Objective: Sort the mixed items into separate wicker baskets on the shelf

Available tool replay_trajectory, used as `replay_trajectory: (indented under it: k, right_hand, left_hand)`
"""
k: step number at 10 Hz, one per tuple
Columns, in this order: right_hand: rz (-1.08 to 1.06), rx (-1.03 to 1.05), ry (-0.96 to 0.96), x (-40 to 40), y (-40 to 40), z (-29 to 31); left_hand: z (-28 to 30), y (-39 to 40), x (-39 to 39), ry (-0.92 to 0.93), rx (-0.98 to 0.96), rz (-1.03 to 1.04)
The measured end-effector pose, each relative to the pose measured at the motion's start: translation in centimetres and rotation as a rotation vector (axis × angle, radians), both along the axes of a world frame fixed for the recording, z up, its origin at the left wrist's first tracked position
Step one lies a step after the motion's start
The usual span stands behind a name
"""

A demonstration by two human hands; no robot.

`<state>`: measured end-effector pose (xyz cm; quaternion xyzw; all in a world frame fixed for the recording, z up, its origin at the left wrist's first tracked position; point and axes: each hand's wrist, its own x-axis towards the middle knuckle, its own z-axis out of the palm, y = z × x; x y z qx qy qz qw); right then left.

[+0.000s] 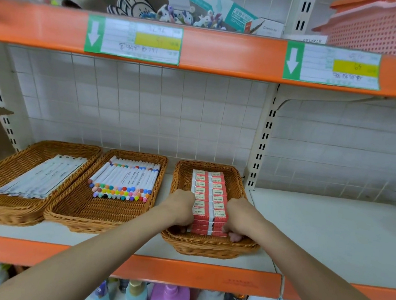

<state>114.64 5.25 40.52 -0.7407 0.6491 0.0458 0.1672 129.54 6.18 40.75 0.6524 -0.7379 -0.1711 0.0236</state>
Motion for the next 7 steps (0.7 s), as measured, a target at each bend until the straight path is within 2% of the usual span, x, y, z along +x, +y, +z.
replay_trajectory:
  k: [1, 3, 5, 6, 7]
  right_hand:
    - [0.005, -0.013, -0.003, 0.1, 0.3, 0.4]
    - [0.079, -0.211, 0.103, 0.3, 1.3, 1.0]
    - [0.214, -0.315, 0.197, 0.2, 3.0, 1.2]
    - [0.277, -0.317, 0.202, 1.4, 4.3, 1.3]
    - [0.308, -0.269, 0.152, 3.0, 5.8, 1.2]
  left_hand:
    - [0.4, 0.0, 0.0, -0.065, -0.012, -0.011]
    - [0.7, 0.2, -0.5, -0.284, -0.16, -0.119]
    - [0.4, 1.4, 0.4, -0.475, -0.457, -0.297]
    - [0.4, 2.3, 2.1, -0.455, -0.486, -0.301]
    - [0.3, 3.6, 4.0, -0.416, -0.428, -0.284]
